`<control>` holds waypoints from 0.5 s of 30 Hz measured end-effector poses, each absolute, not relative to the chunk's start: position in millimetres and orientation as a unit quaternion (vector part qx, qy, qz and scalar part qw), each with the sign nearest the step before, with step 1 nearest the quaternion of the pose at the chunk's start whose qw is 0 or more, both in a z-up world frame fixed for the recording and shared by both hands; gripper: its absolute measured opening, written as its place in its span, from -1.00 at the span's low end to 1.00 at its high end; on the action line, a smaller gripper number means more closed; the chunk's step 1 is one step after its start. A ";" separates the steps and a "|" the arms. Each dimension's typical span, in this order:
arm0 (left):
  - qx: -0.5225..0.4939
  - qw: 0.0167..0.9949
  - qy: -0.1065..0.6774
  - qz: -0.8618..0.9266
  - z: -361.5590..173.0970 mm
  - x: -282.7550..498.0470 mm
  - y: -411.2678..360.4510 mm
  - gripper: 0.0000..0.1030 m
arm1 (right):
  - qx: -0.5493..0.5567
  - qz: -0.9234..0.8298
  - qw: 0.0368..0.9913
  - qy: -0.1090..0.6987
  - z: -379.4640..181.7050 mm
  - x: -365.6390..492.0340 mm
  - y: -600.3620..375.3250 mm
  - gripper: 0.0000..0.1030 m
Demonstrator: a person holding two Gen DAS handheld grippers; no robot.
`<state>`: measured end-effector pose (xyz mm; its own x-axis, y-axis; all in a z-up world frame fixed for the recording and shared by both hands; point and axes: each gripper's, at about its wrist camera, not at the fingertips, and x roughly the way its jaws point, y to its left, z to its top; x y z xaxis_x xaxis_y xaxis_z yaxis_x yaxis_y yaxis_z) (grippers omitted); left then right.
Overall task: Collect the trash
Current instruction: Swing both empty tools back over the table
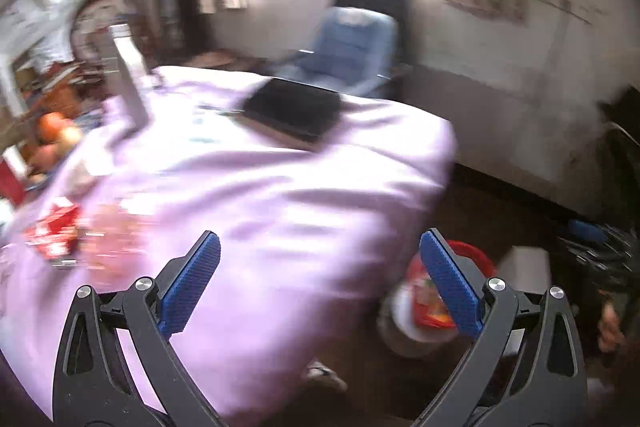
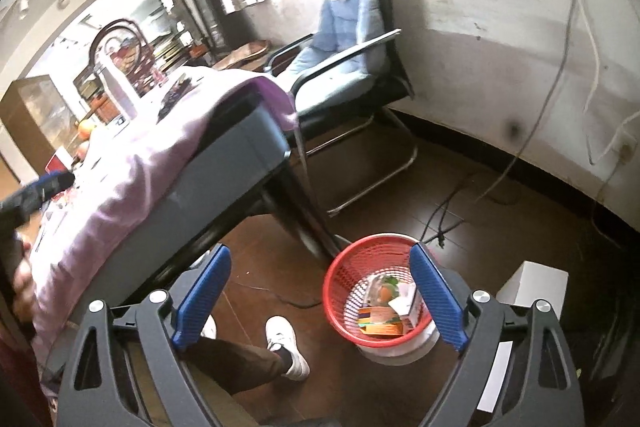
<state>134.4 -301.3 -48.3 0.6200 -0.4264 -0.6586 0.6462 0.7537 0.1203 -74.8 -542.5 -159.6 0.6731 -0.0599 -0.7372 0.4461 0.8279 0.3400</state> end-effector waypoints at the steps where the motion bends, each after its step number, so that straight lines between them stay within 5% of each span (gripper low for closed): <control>1: 0.170 0.891 0.311 -0.286 -42.8 145.7 -287.3 0.87 | 0.252 -0.139 0.879 0.379 -157.3 -71.0 -538.1 0.73; 15: -0.021 0.930 0.354 -0.101 -35.3 314.5 -76.2 0.87 | 0.197 -0.073 0.897 0.388 -118.9 -3.8 -463.9 0.74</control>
<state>314.5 -76.2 -35.3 0.7288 -0.2019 -0.6542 0.1726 0.9789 -0.1099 -3.8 -463.9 -118.9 0.6882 0.0215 -0.7252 0.2837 0.9120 0.2963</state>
